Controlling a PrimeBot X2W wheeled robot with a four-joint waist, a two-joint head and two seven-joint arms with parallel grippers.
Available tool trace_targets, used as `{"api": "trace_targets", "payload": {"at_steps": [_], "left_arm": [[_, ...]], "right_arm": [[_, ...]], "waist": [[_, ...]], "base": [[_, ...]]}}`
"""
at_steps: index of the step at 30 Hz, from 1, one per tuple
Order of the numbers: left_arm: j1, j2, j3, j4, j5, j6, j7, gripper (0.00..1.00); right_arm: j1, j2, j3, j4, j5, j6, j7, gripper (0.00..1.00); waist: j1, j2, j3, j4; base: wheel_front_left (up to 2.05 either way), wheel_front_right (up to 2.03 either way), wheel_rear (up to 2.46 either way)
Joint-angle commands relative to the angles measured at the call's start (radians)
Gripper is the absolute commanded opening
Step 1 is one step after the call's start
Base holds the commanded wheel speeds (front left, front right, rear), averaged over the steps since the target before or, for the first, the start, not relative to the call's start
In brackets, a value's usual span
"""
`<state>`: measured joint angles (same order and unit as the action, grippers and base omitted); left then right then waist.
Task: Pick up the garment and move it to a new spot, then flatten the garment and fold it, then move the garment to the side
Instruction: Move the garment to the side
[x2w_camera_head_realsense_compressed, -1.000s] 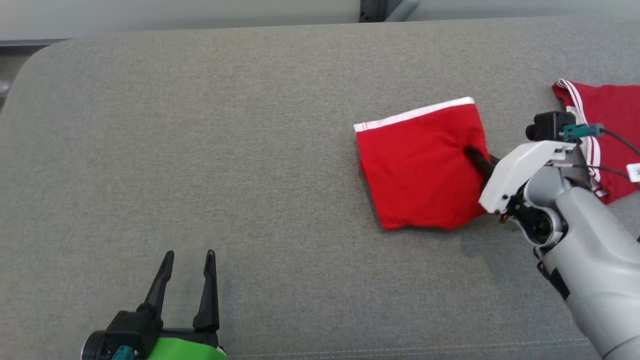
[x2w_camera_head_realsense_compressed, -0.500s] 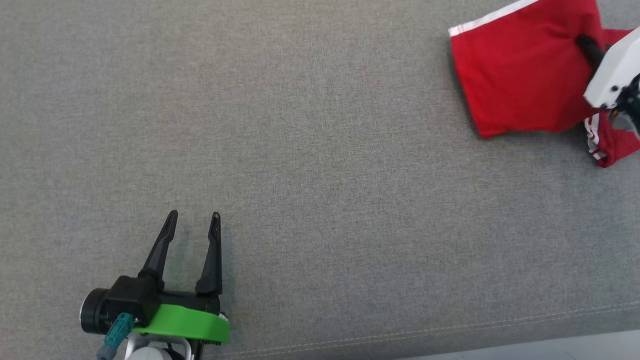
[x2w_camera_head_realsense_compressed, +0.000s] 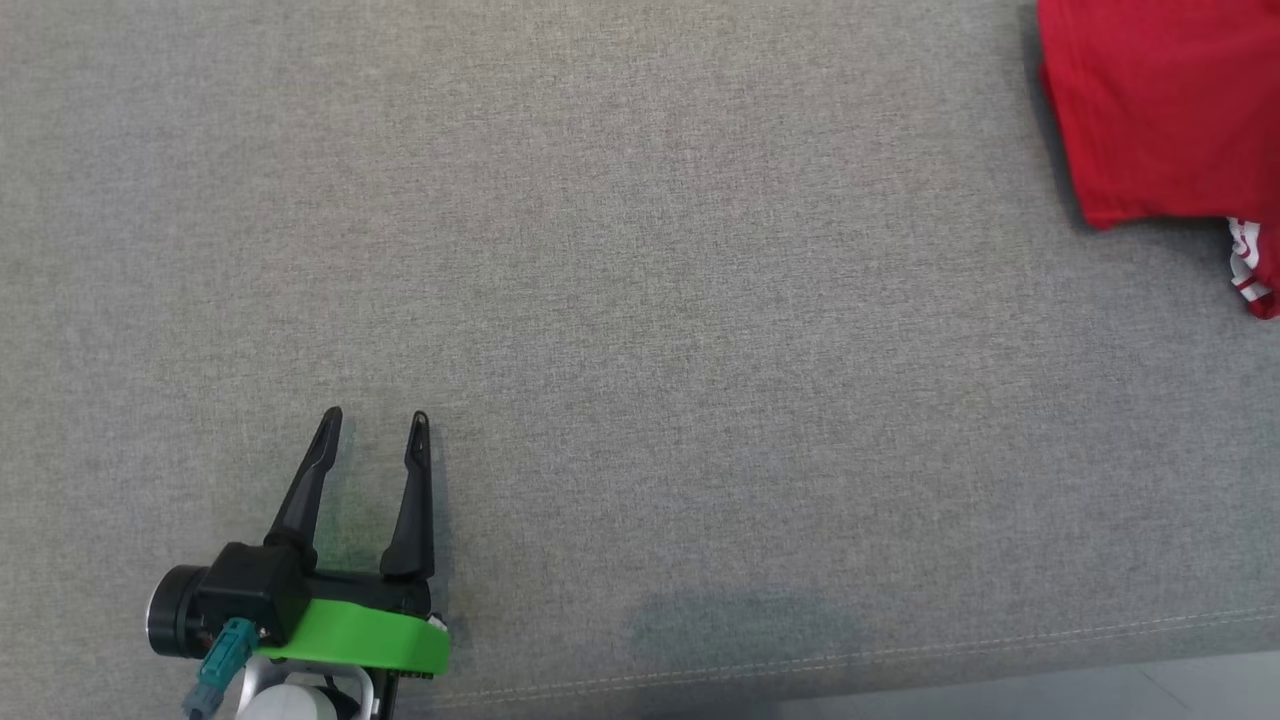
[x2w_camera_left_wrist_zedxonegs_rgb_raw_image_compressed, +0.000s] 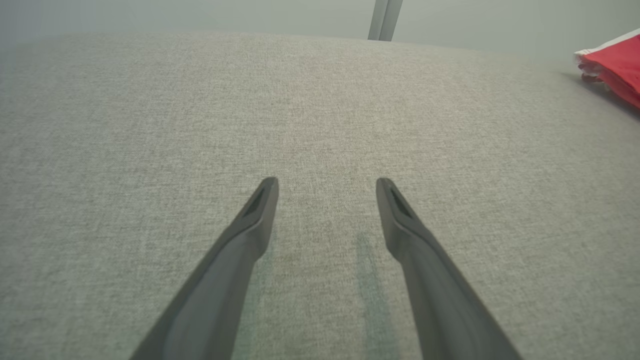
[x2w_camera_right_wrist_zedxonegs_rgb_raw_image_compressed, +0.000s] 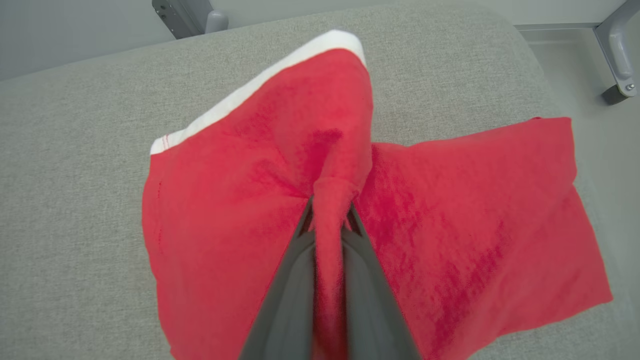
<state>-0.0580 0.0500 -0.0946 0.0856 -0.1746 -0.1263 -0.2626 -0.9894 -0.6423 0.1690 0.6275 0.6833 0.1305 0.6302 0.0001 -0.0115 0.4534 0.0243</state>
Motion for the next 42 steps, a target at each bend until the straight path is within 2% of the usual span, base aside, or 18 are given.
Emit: {"api": "trace_targets", "payload": {"at_steps": [1,10,16,26,27,29,30,36,42], "left_arm": [[-0.016,0.002,0.001,-0.005,0.004,-0.003,-0.002,1.0],[0.011,0.002,0.018,-0.01,0.004,-0.001,-0.002,1.0],[0.005,0.002,0.012,-0.01,0.004,-0.001,-0.002,1.0],[-0.019,0.002,0.006,-0.005,0.018,-0.003,-0.002,1.0],[-0.019,0.002,0.008,-0.004,0.018,-0.003,-0.002,1.0],[-0.017,0.001,0.01,-0.004,0.014,-0.003,-0.002,1.0],[-0.015,0.001,0.011,-0.003,0.013,-0.003,-0.002,1.0],[-0.004,0.002,0.015,0.0,0.002,0.002,-0.002,1.0],[0.009,0.002,0.011,0.001,-0.012,0.014,-0.002,1.0]], "right_arm": [[0.006,-0.023,-0.016,-0.019,0.01,0.0,0.035,0.0],[0.07,-0.085,-0.096,-0.105,0.023,0.0,0.16,0.0],[0.115,-0.098,-0.144,-0.117,-0.021,0.0,0.181,0.0],[0.136,-0.047,-0.209,-0.076,-0.189,0.0,0.091,0.0],[0.129,-0.045,-0.219,-0.07,-0.21,0.0,0.076,0.06],[0.118,-0.036,-0.228,-0.057,-0.25,0.0,0.056,0.47],[0.115,-0.033,-0.23,-0.05,-0.268,0.0,0.049,1.0],[0.102,-0.033,-0.252,-0.038,-0.369,0.0,-0.03,1.0],[0.119,0.0,-0.231,-0.097,-0.362,0.0,-0.211,1.0]], "waist": [[-0.0001,0.0115,0.005,0.006],[-0.0001,0.0115,-0.007,-0.004],[-0.0001,0.0115,-0.007,-0.008],[-0.0001,0.0115,0.032,0.015],[-0.0001,0.0115,0.034,0.018],[-0.0001,0.0115,0.036,0.023],[-0.0001,0.0115,0.036,0.024],[-0.0001,0.0115,0.025,0.02],[-0.0001,0.0115,-0.02,-0.001]], "base": [[0.0,0.0,0.0],[0.0,0.0,0.0],[0.0,0.0,0.0],[0.0,0.0,0.0],[0.0,0.0,0.0],[0.0,0.0,0.0],[0.0,0.0,0.0],[0.0,0.0,0.0],[0.0,0.0,0.0]]}}
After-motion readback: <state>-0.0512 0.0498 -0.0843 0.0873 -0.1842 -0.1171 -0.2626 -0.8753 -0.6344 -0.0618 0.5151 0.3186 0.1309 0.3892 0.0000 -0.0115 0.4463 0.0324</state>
